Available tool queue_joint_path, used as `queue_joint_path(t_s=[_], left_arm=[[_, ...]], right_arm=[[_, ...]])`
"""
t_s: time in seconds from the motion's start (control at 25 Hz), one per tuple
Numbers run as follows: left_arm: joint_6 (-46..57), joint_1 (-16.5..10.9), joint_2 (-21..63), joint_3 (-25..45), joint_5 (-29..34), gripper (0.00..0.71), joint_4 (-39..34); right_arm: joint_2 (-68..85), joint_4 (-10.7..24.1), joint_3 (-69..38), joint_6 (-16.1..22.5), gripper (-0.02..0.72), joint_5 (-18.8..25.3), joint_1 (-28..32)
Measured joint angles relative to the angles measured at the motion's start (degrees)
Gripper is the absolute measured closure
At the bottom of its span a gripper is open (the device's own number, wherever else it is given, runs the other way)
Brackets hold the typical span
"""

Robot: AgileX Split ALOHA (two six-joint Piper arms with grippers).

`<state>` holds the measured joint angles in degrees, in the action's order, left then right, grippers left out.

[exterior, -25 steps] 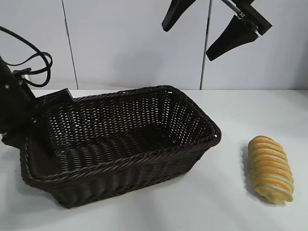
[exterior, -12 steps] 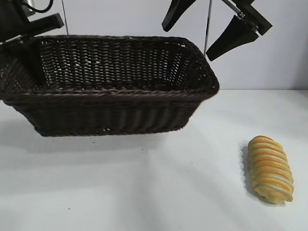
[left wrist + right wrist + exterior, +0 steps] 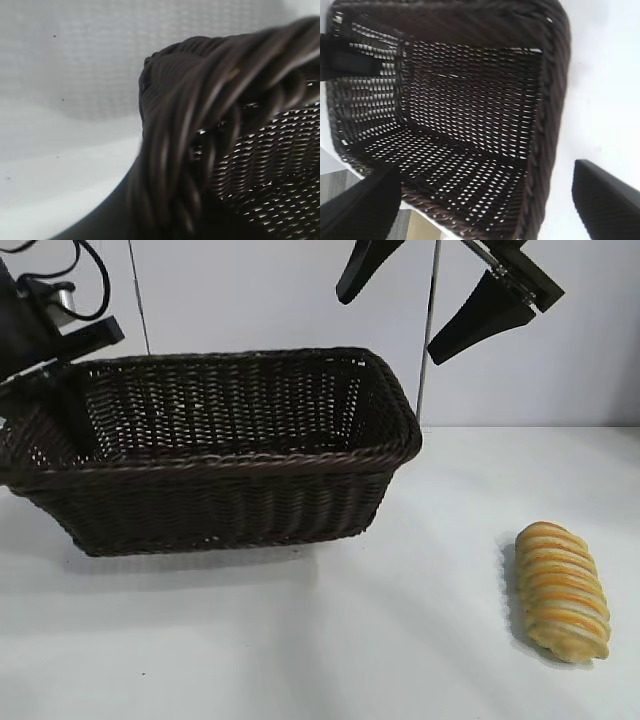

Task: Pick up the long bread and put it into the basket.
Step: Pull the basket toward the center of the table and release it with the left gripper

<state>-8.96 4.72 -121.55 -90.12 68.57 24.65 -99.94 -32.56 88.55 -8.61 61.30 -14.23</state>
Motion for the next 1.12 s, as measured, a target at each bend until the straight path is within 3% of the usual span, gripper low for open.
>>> queue_joint_path(t_s=[0.52, 0.6, 0.72, 0.8, 0.92, 1.12], left_arm=[[-1.68, 0.0, -2.86, -0.08, -4.19, 0.599, 0.24], [-1.68, 0.0, -2.86, -0.21, -4.13, 0.503, 0.68], [-1.62, 0.0, -2.86, -0.3, -4.13, 0.266, 0.94], [-1.14, 0.0, -2.86, -0.3, -4.08, 0.163, 0.94], [0.18, 0.0, -2.52, -0.3, -3.9, 0.115, 0.94], [3.02, 0.1, 1.18, -1.1, -2.72, 0.102, -1.79]], right_arm=[[0.0, 0.0, 0.0, 0.0, 0.066, 0.0, 0.0], [0.0, 0.0, 0.0, 0.0, 0.066, 0.0, 0.0], [0.0, 0.0, 0.0, 0.0, 0.066, 0.0, 0.0], [0.0, 0.0, 0.0, 0.0, 0.066, 0.0, 0.0], [0.0, 0.0, 0.0, 0.0, 0.066, 0.0, 0.0], [0.0, -0.06, 0.0, 0.0, 0.066, 0.0, 0.0]])
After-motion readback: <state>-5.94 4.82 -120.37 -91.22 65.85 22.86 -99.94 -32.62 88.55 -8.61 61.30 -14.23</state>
